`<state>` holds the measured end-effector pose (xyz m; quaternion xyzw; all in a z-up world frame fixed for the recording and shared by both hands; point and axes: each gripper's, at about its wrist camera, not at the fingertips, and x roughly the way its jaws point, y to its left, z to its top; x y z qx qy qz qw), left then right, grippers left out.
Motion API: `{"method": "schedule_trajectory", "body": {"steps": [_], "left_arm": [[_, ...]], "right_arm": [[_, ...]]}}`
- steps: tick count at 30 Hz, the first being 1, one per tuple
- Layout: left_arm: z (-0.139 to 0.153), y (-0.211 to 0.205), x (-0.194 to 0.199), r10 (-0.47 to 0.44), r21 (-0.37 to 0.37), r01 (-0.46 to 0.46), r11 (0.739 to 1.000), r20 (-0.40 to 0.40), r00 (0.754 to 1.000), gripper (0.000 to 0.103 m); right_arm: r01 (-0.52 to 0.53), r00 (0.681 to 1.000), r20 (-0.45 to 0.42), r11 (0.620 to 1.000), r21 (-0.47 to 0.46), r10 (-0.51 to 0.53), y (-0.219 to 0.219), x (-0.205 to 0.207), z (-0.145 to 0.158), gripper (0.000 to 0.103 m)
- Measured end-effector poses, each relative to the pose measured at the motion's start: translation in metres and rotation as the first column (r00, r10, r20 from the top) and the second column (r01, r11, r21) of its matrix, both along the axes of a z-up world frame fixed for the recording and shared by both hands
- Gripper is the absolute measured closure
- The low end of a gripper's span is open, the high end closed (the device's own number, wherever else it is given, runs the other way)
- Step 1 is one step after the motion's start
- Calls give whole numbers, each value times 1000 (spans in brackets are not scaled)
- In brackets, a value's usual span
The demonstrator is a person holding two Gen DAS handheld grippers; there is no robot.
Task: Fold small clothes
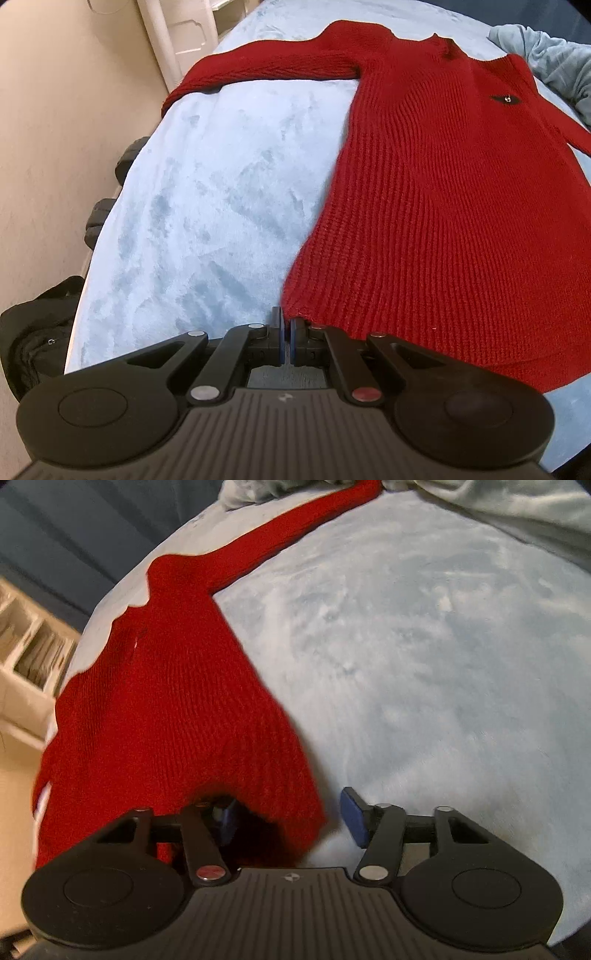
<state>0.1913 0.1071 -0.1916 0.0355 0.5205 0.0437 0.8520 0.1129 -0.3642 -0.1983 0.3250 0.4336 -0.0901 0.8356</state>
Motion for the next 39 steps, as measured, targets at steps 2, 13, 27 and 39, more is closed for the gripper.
{"method": "schedule_trajectory", "body": {"steps": [2, 13, 27, 39], "left_arm": [[-1, -2, 1, -15, 1, 15, 1000, 1, 1000, 100], [6, -6, 3, -79, 6, 79, 997, 44, 996, 101], [53, 14, -82, -57, -62, 66, 996, 130, 990, 101], [27, 15, -85, -81, 8, 80, 997, 25, 996, 73]], "right_arm": [[-26, 1000, 2, 996, -83, 26, 10, -7, 2, 68], [-21, 998, -58, 972, -233, 8, 4, 13, 18, 95], [-100, 995, -47, 932, -348, 89, -7, -96, 84, 97], [-198, 916, -392, 945, -258, 85, -10, -86, 32, 48]]}}
